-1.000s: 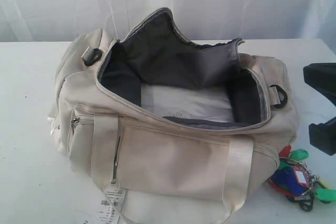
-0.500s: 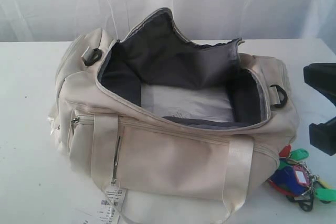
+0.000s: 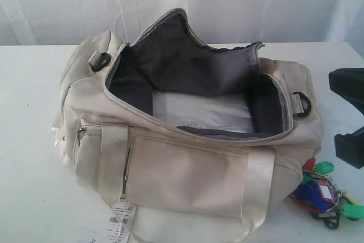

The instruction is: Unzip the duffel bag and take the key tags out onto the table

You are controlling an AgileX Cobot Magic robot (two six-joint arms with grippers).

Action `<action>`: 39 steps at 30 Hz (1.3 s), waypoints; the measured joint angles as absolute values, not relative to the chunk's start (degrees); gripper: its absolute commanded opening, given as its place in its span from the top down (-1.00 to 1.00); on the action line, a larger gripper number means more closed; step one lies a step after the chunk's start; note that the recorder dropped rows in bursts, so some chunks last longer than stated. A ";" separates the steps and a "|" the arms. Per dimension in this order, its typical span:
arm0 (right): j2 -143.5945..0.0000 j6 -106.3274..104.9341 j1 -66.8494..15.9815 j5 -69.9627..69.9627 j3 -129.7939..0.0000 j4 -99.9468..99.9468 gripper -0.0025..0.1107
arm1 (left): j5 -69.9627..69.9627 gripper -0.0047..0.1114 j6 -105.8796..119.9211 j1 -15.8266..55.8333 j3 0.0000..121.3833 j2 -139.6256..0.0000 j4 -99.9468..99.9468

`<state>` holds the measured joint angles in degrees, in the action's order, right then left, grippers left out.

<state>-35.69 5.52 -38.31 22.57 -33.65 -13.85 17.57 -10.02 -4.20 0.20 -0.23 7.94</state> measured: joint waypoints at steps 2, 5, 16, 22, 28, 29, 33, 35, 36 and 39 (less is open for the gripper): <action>-35.69 5.52 -38.31 22.57 -33.65 -13.85 0.96 | 17.46 0.92 -10.02 -4.20 0.20 -0.23 7.94; -35.69 5.52 -38.31 22.57 -33.65 -13.85 0.96 | 15.89 0.92 -10.02 -1.20 0.20 -0.23 7.94; -35.69 5.52 -38.31 22.57 -33.65 -13.85 0.96 | 12.23 0.92 -10.02 0.58 0.20 -0.23 -4.60; -35.69 5.52 -38.31 22.57 -33.65 -13.85 0.96 | 12.23 0.92 -10.02 0.58 0.20 -0.23 -4.36; -35.69 5.52 -38.31 22.57 -33.65 -13.85 0.96 | 12.23 0.92 -10.02 0.58 0.20 -0.23 -4.11; -35.69 5.52 -38.31 22.57 -33.65 -13.85 0.96 | 12.23 0.92 -10.02 0.58 0.20 -0.23 -4.11; -35.69 5.52 -38.31 22.57 -33.65 -13.85 0.96 | 12.23 0.92 -10.02 0.58 0.20 -0.23 -4.11; -35.69 5.52 -38.31 22.57 -33.65 -13.85 0.96 | 12.23 0.92 -10.02 0.58 0.20 -0.23 -4.11; -35.69 5.52 -38.31 22.57 -33.65 -13.85 0.96 | 12.23 0.92 -10.02 0.58 0.20 -0.23 -4.11; -35.69 5.52 -38.31 22.57 -33.65 -13.85 0.96 | 13.24 0.92 -10.02 0.58 0.20 -0.23 -4.11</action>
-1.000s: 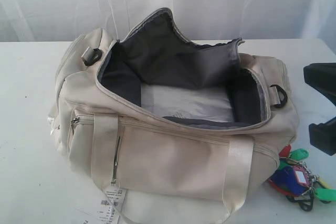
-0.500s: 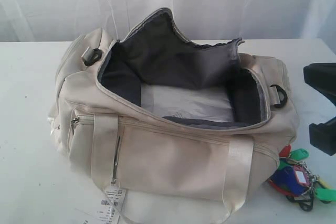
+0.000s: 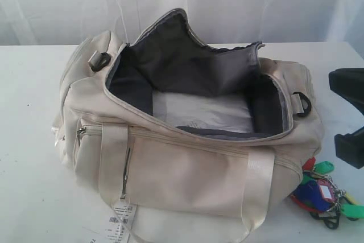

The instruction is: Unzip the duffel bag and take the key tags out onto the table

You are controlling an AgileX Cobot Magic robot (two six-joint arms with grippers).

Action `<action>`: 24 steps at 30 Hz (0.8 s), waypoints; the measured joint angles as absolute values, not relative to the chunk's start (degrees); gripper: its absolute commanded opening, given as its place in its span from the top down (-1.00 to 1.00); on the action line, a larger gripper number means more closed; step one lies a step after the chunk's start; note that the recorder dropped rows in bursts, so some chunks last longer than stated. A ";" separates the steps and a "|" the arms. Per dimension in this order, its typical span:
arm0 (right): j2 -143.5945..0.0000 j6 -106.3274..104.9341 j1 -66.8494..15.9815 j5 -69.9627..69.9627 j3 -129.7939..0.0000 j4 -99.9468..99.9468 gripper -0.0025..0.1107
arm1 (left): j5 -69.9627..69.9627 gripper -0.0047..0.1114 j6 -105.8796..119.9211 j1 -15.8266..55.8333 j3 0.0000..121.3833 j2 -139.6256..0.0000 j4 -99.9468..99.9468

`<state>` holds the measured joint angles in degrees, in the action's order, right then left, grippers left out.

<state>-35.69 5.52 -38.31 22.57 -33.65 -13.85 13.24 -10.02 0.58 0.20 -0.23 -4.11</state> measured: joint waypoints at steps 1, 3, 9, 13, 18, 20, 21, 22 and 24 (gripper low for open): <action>-35.69 5.52 -38.31 22.57 -33.65 -13.85 0.96 | 13.66 0.92 -10.02 0.58 0.20 -0.23 -4.11; -35.69 5.52 -38.31 22.57 -33.65 -13.85 0.96 | 13.78 0.92 -10.02 0.58 0.20 -0.23 -4.08; -35.69 5.52 -38.31 22.57 -33.65 -13.85 0.96 | 14.00 0.92 -8.07 0.58 0.20 -0.23 -3.61; -35.69 5.52 -38.31 22.57 -33.65 -13.85 0.96 | 14.00 0.92 -0.44 0.58 0.20 -0.23 -3.39; -35.69 5.52 -38.31 22.57 -33.65 -13.85 0.96 | 14.00 0.92 2.32 0.58 0.20 -0.23 -3.39; -35.69 5.52 -38.31 22.57 -33.65 -13.85 0.96 | 14.00 0.92 2.07 0.58 0.20 -0.23 -3.39; -35.69 5.52 -38.31 22.57 -33.65 -13.85 0.96 | 14.13 0.92 1.39 0.58 0.20 -0.23 -3.39; -35.69 5.52 -38.31 22.57 -33.65 -13.85 0.96 | 14.13 0.92 0.46 0.58 0.20 -0.23 -3.39; -35.69 5.52 -38.31 22.57 -33.65 -13.85 0.96 | 14.13 0.92 -0.86 0.58 0.20 -0.23 -3.39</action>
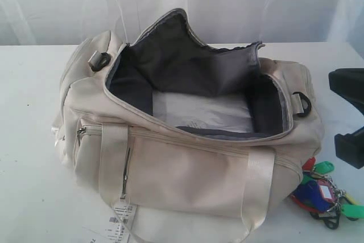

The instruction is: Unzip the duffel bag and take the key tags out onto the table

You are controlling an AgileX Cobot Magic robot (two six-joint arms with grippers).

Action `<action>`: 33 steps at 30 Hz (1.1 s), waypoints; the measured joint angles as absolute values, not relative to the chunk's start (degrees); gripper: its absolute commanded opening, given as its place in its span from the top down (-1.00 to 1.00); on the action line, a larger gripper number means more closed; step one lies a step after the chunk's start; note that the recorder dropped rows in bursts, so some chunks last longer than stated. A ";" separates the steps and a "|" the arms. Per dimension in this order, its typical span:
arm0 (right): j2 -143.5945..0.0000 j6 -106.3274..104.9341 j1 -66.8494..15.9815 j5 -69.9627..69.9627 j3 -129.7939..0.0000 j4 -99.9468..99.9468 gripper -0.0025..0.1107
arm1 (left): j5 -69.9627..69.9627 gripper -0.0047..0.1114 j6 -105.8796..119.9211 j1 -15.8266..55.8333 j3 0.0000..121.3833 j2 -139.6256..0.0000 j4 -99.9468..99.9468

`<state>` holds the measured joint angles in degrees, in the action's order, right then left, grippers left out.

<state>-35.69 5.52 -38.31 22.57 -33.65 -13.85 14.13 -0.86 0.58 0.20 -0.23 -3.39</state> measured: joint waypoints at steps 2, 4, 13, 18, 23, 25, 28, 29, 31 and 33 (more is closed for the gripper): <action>-35.69 5.52 -38.31 22.57 -33.65 -13.85 0.96 | 14.13 0.92 -1.64 0.58 0.20 -0.23 -3.39; -35.69 5.52 -38.31 22.57 -33.65 -13.85 0.96 | 14.13 0.92 -2.12 0.58 0.20 -0.23 -3.39; -35.69 5.52 -38.31 22.57 -33.65 -13.85 0.96 | 14.13 0.92 -2.46 0.58 0.20 -0.23 -3.39; -35.69 5.52 -38.31 22.57 -33.65 -13.85 0.96 | 14.13 0.92 -2.46 0.58 0.20 -0.23 -3.39; -35.69 5.52 -38.31 22.57 -33.65 -13.85 0.96 | 14.13 0.92 -2.46 0.58 0.20 -0.23 -3.39; -35.69 5.52 -38.31 22.57 -33.65 -13.85 0.96 | 14.13 0.92 -2.46 0.58 0.20 -0.23 -3.39; -35.69 5.52 -38.31 22.57 -33.65 -13.85 0.96 | 14.13 0.92 -2.46 0.58 0.20 -0.23 -3.39; -35.50 5.52 -38.31 22.57 -33.65 -13.85 0.96 | 14.13 0.92 -2.46 0.58 0.20 -0.23 -3.39; -34.76 5.52 -38.20 22.66 -33.65 -13.85 0.96 | 14.13 0.92 -2.46 0.58 0.20 -0.23 -3.39; -33.56 5.52 -37.03 22.66 -33.65 -13.72 0.96 | 14.13 0.92 -2.46 0.58 0.20 -0.23 -3.39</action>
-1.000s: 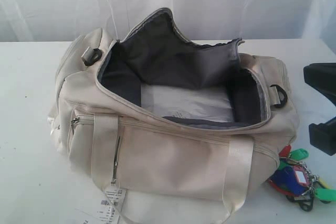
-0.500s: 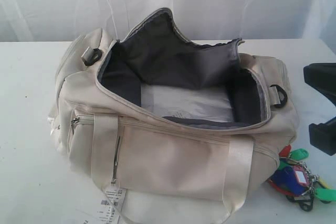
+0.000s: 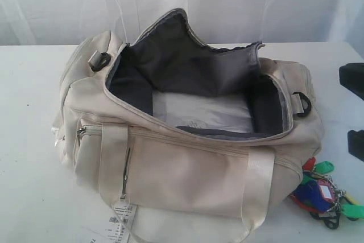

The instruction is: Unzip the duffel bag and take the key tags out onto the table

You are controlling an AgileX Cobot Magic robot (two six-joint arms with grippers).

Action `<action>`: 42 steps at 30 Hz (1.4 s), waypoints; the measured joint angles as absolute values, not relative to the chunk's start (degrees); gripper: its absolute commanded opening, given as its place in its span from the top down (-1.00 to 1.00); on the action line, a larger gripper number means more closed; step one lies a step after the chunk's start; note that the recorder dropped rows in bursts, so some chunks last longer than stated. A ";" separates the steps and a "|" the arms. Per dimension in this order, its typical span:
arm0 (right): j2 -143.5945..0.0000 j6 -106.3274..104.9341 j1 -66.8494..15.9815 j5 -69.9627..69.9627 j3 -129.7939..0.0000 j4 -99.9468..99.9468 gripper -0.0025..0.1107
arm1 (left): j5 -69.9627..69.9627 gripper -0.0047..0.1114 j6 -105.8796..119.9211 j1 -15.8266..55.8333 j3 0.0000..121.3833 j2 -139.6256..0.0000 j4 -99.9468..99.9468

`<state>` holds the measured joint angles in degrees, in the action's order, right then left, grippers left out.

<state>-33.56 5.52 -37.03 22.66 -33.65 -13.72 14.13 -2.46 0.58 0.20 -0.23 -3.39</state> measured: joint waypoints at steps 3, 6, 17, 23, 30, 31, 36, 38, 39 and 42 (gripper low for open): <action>-30.83 5.52 -33.63 22.66 -33.65 -13.62 0.96 | 14.13 0.92 -2.46 0.58 0.20 -0.23 -3.39; -27.42 5.52 -28.64 22.66 -33.65 -13.62 0.96 | 14.13 0.92 -2.46 0.58 0.20 -0.23 -3.39; -12.80 5.52 -14.38 22.66 -33.65 -13.62 0.96 | 14.13 0.92 -2.46 0.58 0.20 -0.23 -3.39; -8.83 5.52 -13.88 22.66 -33.65 -13.62 0.96 | 14.13 0.92 -2.46 0.58 0.20 -0.23 -3.39; -7.77 5.52 -13.88 22.31 -30.76 -13.60 0.96 | 14.13 0.92 -2.46 0.58 0.20 -0.23 -3.39; -7.20 5.52 -13.88 22.31 -28.57 -13.49 0.96 | 14.13 0.92 -2.46 0.58 0.20 -0.23 -3.39; -2.65 5.52 -13.88 22.21 -17.13 -8.22 0.96 | 14.13 0.92 -2.46 0.58 0.20 -0.23 -3.39; -0.67 5.52 -13.88 22.32 -10.69 -3.78 0.96 | 14.13 0.92 -2.46 0.58 0.20 -0.23 -3.39; -0.38 5.52 -13.88 22.21 -6.74 -1.55 0.96 | 14.13 0.92 -2.46 0.58 0.20 -0.23 -3.39; -0.38 5.97 -13.88 20.43 -0.24 0.00 0.96 | 13.56 0.92 -2.46 0.58 0.20 -0.23 -3.39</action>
<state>-0.38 5.97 -13.88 20.43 -0.24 0.00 13.56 -2.46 0.58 0.20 -0.23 -3.39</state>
